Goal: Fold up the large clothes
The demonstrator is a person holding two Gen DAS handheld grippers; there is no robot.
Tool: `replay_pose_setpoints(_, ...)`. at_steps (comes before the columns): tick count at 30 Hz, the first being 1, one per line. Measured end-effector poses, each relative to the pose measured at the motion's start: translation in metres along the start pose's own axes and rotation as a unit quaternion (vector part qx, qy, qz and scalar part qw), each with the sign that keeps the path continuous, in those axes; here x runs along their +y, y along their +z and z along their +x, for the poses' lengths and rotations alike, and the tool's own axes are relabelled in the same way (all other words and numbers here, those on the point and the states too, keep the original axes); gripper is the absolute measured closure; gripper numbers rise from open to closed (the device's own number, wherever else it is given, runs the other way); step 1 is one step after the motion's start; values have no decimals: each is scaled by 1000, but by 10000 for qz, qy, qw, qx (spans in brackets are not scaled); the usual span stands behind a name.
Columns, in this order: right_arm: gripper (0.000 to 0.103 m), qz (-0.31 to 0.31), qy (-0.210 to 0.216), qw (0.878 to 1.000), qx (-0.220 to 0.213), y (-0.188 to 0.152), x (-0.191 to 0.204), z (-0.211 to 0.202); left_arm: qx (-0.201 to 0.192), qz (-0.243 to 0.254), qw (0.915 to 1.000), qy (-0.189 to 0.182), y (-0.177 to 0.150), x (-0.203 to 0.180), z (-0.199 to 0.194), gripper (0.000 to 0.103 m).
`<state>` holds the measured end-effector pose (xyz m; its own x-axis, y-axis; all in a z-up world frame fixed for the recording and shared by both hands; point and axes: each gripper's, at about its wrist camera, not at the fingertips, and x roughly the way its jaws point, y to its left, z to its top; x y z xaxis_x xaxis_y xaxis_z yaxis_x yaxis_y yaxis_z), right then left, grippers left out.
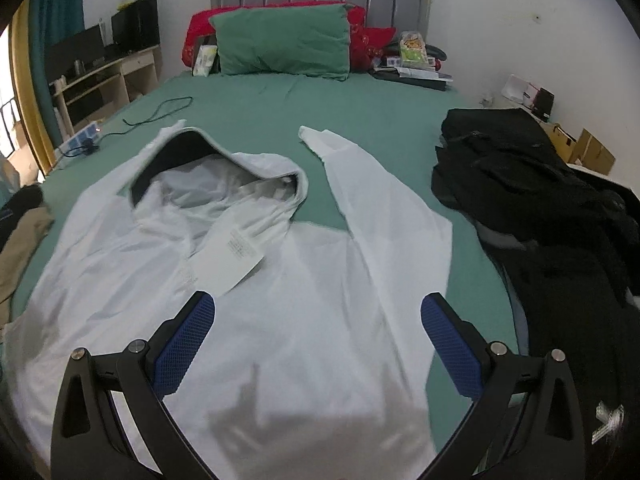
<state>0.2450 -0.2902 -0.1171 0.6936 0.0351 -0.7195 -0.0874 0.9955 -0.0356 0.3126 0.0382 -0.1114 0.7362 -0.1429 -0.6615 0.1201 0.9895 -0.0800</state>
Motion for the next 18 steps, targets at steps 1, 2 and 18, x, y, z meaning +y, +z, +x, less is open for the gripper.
replay_pose_setpoints(1,1,-13,1,10000,16,6,-2,9,3,22,10000,15,4,2,10,20)
replay_pose_setpoints(2,2,-41,-1,10000,46,14,-5,22,15,15,10000,53,9,6,20,20)
replay_pose_setpoints(18,26,-619,-313,9950,723,96,-11,200,409,-517,9938,899,17,66,112,20)
